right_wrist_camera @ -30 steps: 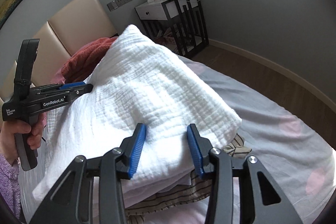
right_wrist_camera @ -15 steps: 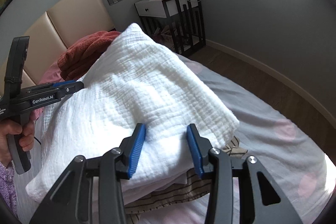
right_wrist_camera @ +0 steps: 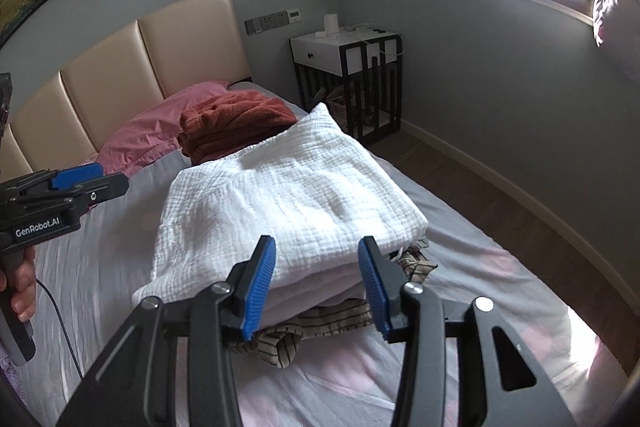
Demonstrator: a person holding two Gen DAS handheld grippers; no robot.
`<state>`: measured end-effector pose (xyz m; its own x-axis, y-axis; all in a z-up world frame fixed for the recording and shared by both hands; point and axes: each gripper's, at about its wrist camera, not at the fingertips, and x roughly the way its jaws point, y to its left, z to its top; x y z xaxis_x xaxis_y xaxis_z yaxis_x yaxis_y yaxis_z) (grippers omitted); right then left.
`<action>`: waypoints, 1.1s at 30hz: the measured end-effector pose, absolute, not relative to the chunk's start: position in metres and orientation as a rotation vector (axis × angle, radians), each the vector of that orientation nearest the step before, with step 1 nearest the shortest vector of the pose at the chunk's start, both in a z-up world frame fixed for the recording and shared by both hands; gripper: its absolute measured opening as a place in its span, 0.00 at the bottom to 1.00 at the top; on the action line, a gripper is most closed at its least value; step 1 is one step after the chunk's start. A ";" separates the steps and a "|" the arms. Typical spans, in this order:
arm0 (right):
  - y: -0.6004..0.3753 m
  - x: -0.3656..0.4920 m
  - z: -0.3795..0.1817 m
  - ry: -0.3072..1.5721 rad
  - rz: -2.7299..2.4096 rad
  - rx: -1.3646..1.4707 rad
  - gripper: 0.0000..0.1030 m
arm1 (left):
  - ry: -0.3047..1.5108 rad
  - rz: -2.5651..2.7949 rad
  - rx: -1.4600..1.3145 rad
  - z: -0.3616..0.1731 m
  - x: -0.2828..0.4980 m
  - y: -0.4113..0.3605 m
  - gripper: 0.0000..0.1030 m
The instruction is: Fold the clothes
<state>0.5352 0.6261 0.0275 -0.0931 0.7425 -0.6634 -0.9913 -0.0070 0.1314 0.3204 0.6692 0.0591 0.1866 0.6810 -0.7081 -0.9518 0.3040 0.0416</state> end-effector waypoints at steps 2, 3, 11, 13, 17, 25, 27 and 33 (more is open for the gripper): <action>0.609 0.531 0.038 0.635 1.545 -0.478 0.42 | 0.681 1.229 -0.448 0.069 0.319 0.643 0.69; 0.600 0.529 0.043 0.616 1.544 -0.477 0.46 | 0.673 1.244 -0.441 0.072 0.318 0.631 0.74; 0.538 0.506 0.065 0.541 1.586 -0.453 0.70 | 0.643 1.400 -0.448 0.069 0.306 0.556 0.79; 0.523 0.499 0.065 0.516 1.583 -0.460 0.70 | 0.615 1.419 -0.476 0.063 0.300 0.541 0.79; 0.496 0.486 0.057 0.484 1.575 -0.475 0.70 | 0.571 1.448 -0.512 0.045 0.290 0.513 0.80; 0.456 0.473 0.035 0.482 1.559 -0.482 0.70 | 0.576 1.536 -0.519 0.014 0.283 0.470 0.80; 0.447 0.473 0.031 0.479 1.545 -0.472 0.70 | 0.582 1.539 -0.525 0.008 0.283 0.462 0.80; 0.429 0.463 0.019 0.469 1.536 -0.497 0.70 | 0.598 1.526 -0.561 -0.006 0.285 0.442 0.80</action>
